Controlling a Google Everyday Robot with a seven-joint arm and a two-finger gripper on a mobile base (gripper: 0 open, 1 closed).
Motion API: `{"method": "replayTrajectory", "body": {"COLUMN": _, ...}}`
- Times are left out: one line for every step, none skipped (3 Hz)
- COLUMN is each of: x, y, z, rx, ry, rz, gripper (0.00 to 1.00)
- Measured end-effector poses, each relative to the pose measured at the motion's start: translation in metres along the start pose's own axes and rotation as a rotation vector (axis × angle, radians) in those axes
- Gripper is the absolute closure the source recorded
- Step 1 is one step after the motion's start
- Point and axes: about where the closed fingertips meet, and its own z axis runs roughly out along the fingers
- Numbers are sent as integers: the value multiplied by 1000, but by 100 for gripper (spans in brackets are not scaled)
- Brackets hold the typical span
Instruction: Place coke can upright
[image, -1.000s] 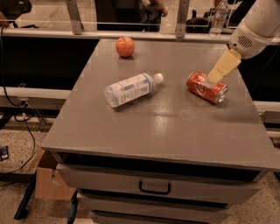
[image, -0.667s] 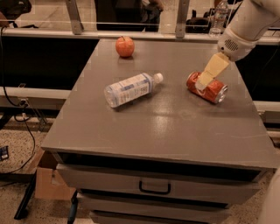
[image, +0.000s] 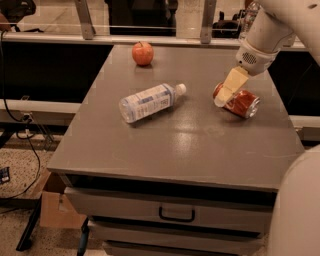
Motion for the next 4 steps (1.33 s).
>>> {"method": "replayTrajectory", "body": {"x": -2, "y": -1, "z": 12, "rx": -17, "ry": 21, "rz": -2, "gripper": 12}}
{"method": "replayTrajectory", "body": {"x": -3, "y": -1, "z": 20, "rx": -32, "ry": 53, "rz": -18, "gripper": 43}}
{"method": "replayTrajectory", "body": {"x": -10, "y": -1, "z": 19, "rx": -34, "ry": 66, "rz": -44, "gripper": 66}}
{"method": "replayTrajectory", "body": {"x": -35, "y": 6, "z": -37, "rx": 18, "ry": -91, "rz": -162, "gripper": 97}}
